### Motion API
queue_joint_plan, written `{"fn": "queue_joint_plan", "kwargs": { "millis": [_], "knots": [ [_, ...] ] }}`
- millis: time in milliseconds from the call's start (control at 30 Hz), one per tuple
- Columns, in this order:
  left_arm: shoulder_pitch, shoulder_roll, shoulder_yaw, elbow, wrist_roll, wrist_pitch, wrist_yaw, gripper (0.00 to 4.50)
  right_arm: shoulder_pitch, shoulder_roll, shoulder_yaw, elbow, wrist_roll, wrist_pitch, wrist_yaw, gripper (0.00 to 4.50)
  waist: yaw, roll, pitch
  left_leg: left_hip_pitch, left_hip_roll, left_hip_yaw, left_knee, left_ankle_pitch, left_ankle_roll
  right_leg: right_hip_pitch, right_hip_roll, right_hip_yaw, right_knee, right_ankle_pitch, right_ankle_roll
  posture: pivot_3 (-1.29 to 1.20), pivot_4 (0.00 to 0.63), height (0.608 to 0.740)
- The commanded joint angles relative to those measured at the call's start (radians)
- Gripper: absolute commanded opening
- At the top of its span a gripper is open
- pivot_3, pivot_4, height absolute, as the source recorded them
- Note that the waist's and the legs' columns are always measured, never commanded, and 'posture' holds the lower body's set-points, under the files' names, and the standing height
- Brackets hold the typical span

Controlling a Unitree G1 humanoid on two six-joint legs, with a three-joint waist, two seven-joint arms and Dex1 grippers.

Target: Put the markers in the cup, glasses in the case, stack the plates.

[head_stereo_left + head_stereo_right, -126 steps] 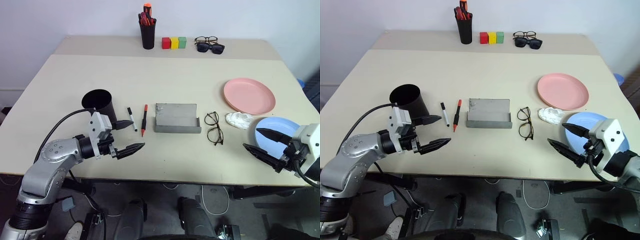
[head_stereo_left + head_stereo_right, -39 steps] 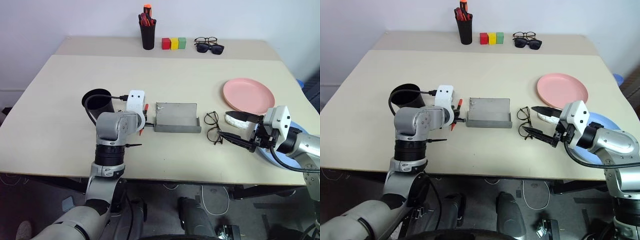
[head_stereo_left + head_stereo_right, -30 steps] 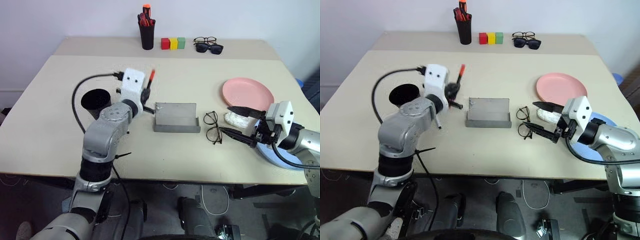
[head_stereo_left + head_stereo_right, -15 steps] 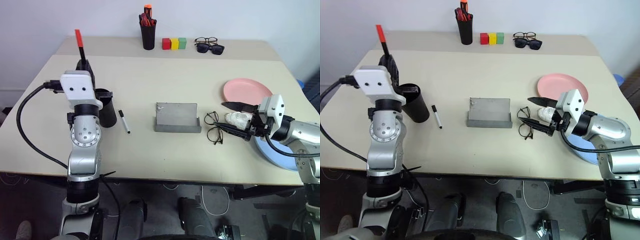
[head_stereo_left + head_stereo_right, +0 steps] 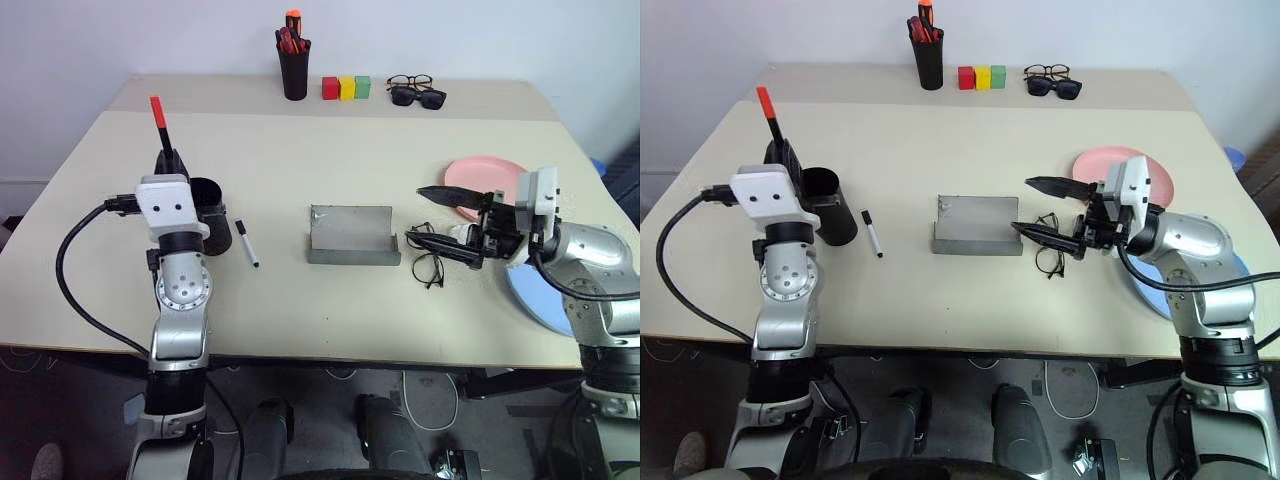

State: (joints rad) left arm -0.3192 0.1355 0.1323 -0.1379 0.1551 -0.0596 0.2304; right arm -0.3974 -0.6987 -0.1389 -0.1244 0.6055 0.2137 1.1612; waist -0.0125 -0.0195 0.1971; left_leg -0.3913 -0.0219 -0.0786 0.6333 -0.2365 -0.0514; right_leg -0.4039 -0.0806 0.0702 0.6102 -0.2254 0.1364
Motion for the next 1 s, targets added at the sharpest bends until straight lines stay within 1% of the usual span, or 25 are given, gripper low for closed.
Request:
{"fn": "queue_joint_plan", "kwargs": {
  "millis": [33,300,333,367,400,500,533,667,767,800,900,1000],
  "knots": [
    [-0.014,-0.004,-0.002,0.017,0.028,-0.055,0.027,0.09,-0.024,0.012,0.000,-0.020,0.011,-0.012,0.011,3.37,0.000,0.000,0.000,0.000,0.000,0.000,0.000,0.000,0.000,0.000,0.000,0.000,0.000,0.000,0.000,0.00,0.150,0.740],
    [0.009,-0.026,-0.017,0.039,0.040,-0.091,0.035,0.09,-0.029,0.013,-0.005,-0.007,0.007,-0.017,0.022,3.37,0.000,0.000,0.000,0.000,0.000,0.000,0.000,0.000,0.000,0.000,0.000,0.000,0.000,0.000,0.000,0.00,0.150,0.740],
    [0.018,-0.029,-0.019,0.027,0.033,-0.092,0.025,0.49,-0.029,0.011,-0.007,-0.006,0.007,-0.016,0.023,3.37,-0.001,0.000,0.000,0.000,0.000,0.000,0.000,0.000,0.000,0.000,0.000,0.000,0.000,0.000,0.000,0.00,0.150,0.740],
    [0.025,-0.033,-0.019,0.016,0.025,-0.089,0.017,0.99,-0.029,0.009,-0.009,-0.004,0.008,-0.016,0.024,3.37,-0.001,0.000,0.000,0.000,0.000,0.000,0.000,0.000,0.000,0.000,0.000,0.000,0.000,0.000,0.000,0.00,0.150,0.740],
    [0.029,-0.036,-0.019,0.006,0.017,-0.088,0.008,1.35,-0.031,0.008,-0.010,-0.002,0.008,-0.014,0.025,3.37,-0.001,0.000,0.000,0.000,0.000,0.000,0.000,0.000,0.000,0.000,0.000,0.000,0.000,0.000,0.000,0.00,0.150,0.740],
    [0.036,-0.044,-0.016,-0.026,-0.018,-0.096,-0.019,2.91,-0.032,0.005,-0.014,0.006,0.003,-0.018,0.026,3.37,0.000,0.000,0.000,0.000,0.000,0.000,0.000,0.000,0.000,0.000,0.000,0.000,0.000,0.000,0.000,0.00,0.150,0.740],
    [0.033,-0.046,-0.018,-0.045,-0.036,-0.091,-0.034,3.33,-0.033,0.004,-0.015,0.009,0.002,-0.018,0.027,3.37,0.000,0.000,0.000,0.000,0.000,0.000,0.000,0.000,0.000,0.000,0.000,0.000,0.000,0.000,0.000,0.00,0.150,0.740],
    [0.007,-0.053,-0.034,-0.133,-0.085,-0.026,-0.088,3.33,-0.036,0.000,-0.021,0.020,0.000,-0.020,0.026,3.37,0.000,0.000,0.000,0.000,0.000,0.000,0.000,0.000,0.000,0.000,0.000,0.000,0.000,0.000,0.000,0.00,0.150,0.740],
    [-0.033,-0.061,-0.072,-0.216,-0.117,0.115,-0.138,3.33,-0.031,-0.007,-0.032,0.027,-0.001,-0.020,0.022,3.37,0.000,0.000,0.000,0.000,0.000,0.000,0.000,0.000,0.000,0.000,0.000,0.000,0.000,0.000,0.000,0.00,0.150,0.740],
    [-0.049,-0.067,-0.083,-0.237,-0.123,0.175,-0.146,3.33,-0.029,-0.009,-0.034,0.028,-0.003,-0.021,0.021,3.37,0.000,0.000,0.000,0.000,0.000,0.000,0.000,0.000,0.000,0.000,0.000,0.000,0.000,0.000,0.000,0.00,0.150,0.740],
    [-0.115,-0.095,-0.108,-0.290,-0.132,0.471,-0.142,3.33,-0.016,-0.013,-0.042,0.018,-0.005,-0.018,0.013,3.37,-0.001,0.000,0.000,0.000,0.000,0.000,0.000,0.000,0.000,0.000,0.000,0.000,0.000,0.000,0.000,0.00,0.150,0.740],
    [-0.199,-0.117,-0.113,-0.267,-0.148,0.723,-0.143,3.33,-0.006,-0.014,-0.047,0.006,-0.008,-0.012,0.002,3.37,-0.002,0.000,0.000,0.000,0.000,0.000,0.000,0.000,0.000,0.000,0.000,0.000,0.001,-0.001,0.001,0.00,0.150,0.740]
  ]
}}
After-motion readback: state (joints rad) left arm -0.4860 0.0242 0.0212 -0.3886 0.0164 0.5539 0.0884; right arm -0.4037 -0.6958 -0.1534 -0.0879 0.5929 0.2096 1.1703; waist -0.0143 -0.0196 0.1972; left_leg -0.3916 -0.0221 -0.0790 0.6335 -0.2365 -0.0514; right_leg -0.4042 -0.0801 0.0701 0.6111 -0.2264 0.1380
